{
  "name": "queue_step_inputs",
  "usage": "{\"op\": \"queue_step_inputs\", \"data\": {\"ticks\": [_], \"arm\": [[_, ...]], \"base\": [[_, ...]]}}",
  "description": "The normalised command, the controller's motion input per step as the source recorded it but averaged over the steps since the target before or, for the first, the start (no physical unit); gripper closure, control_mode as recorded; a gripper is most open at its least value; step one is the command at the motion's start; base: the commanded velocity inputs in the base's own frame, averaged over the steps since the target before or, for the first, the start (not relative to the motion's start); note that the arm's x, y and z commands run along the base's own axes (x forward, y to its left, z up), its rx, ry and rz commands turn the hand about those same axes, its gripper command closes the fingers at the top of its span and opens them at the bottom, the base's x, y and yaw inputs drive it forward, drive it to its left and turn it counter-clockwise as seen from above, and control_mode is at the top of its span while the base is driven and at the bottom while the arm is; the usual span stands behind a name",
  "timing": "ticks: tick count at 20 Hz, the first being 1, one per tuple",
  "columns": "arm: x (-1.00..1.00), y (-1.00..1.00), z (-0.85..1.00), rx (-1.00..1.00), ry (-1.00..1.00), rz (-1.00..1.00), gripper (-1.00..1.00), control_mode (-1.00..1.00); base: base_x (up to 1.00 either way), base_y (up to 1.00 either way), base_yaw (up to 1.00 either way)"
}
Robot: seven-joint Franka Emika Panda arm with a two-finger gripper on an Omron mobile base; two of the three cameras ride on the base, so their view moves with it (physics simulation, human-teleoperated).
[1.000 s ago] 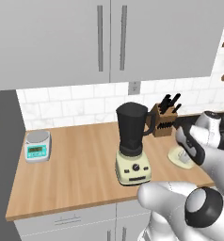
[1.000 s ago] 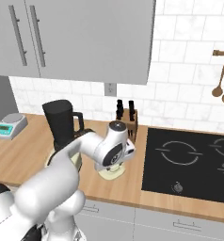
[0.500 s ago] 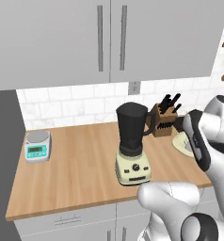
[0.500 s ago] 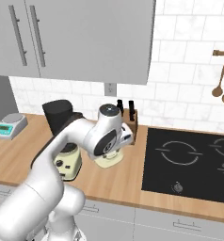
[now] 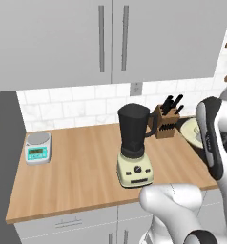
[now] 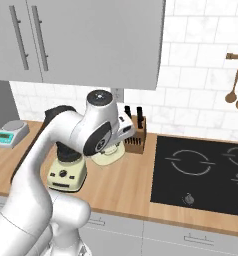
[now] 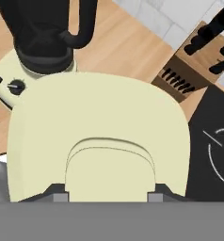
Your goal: Close the lid blender by securely placing the lid on top.
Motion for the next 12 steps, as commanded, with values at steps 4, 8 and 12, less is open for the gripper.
{"op": "queue_step_inputs", "data": {"ticks": [4,8,12], "arm": [[-0.59,0.16,0.71,-0.01,-0.13,0.0,1.0,-1.0],[-0.47,0.3,0.6,0.0,-0.14,0.03,1.0,-1.0],[-0.5,0.38,0.46,0.0,-0.17,0.08,1.0,-1.0]], "base": [[0.0,0.0,0.0],[0.0,0.0,0.0],[0.0,0.0,0.0]]}}
